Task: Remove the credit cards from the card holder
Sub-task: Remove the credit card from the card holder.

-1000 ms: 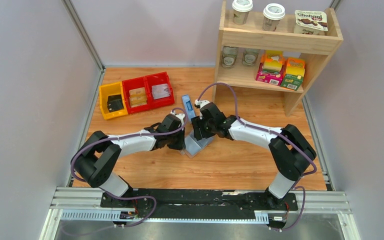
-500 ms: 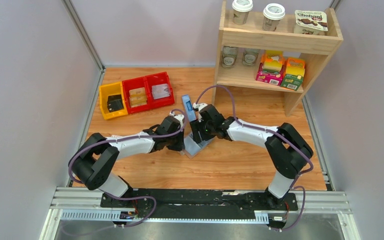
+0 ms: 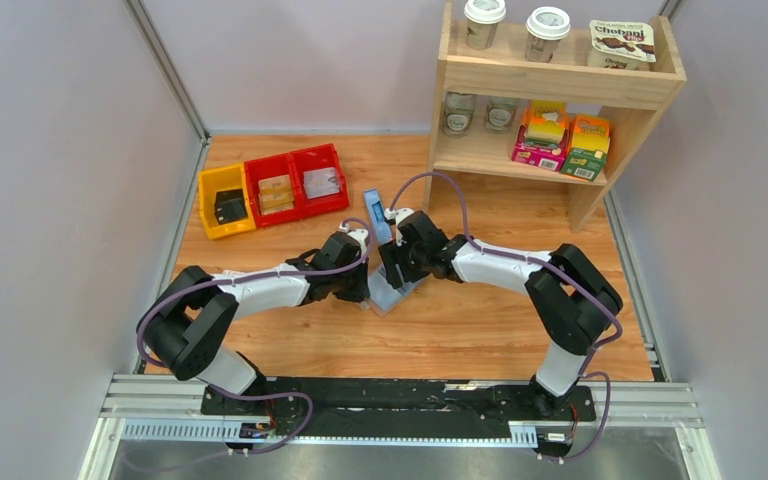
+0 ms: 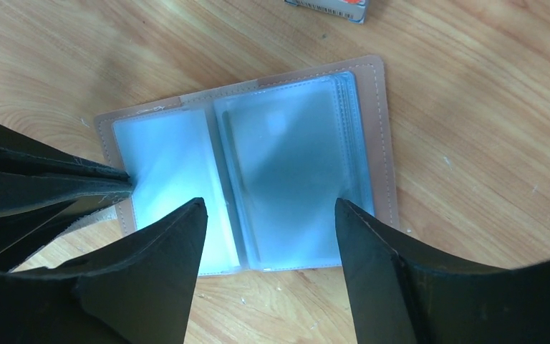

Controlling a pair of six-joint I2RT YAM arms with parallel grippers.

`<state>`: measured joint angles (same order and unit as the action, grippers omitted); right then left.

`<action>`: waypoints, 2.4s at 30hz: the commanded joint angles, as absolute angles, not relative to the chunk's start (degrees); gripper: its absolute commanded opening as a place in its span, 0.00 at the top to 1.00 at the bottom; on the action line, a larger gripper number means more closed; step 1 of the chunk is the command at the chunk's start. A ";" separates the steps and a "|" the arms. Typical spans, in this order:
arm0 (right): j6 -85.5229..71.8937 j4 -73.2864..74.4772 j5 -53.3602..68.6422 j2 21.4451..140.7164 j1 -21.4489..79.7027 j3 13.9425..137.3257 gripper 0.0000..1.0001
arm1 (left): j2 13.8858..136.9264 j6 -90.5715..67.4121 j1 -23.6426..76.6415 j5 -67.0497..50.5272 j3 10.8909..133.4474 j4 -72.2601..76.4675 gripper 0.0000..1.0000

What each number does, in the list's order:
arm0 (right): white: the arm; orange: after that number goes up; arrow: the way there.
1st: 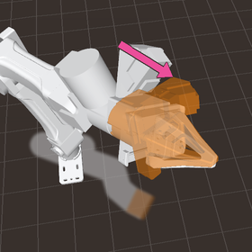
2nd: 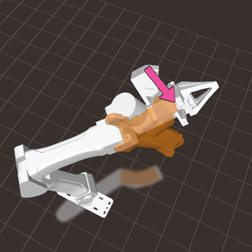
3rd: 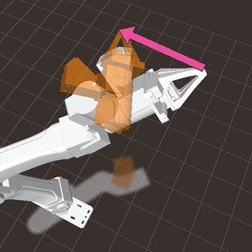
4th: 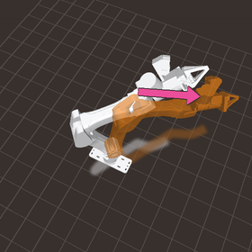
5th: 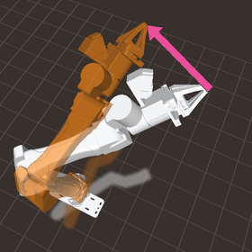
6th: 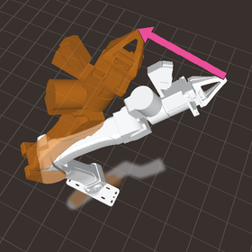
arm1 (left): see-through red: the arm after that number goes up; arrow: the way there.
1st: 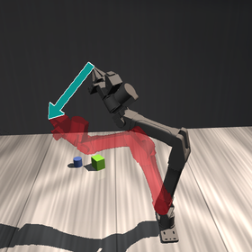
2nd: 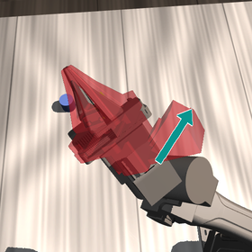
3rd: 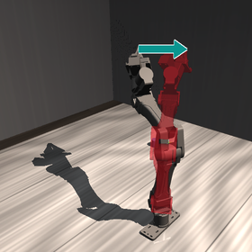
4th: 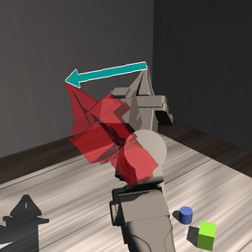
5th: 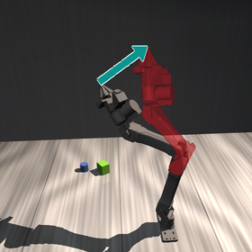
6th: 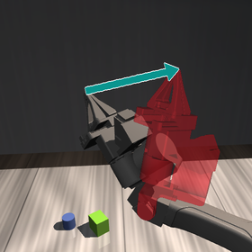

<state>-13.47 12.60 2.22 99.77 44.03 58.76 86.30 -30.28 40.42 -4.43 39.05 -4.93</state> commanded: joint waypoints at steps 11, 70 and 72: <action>-9.84 11.34 0.00 99.40 44.21 59.15 0.26 | 86.92 -29.97 40.69 -3.17 37.62 -10.37 0.86; -12.65 7.03 24.33 98.96 45.70 57.39 0.39 | 62.67 -38.32 40.61 11.60 35.50 -18.02 0.76; -13.71 6.94 26.36 101.42 45.79 58.09 0.39 | 61.53 -38.93 40.61 11.95 36.82 -17.58 0.76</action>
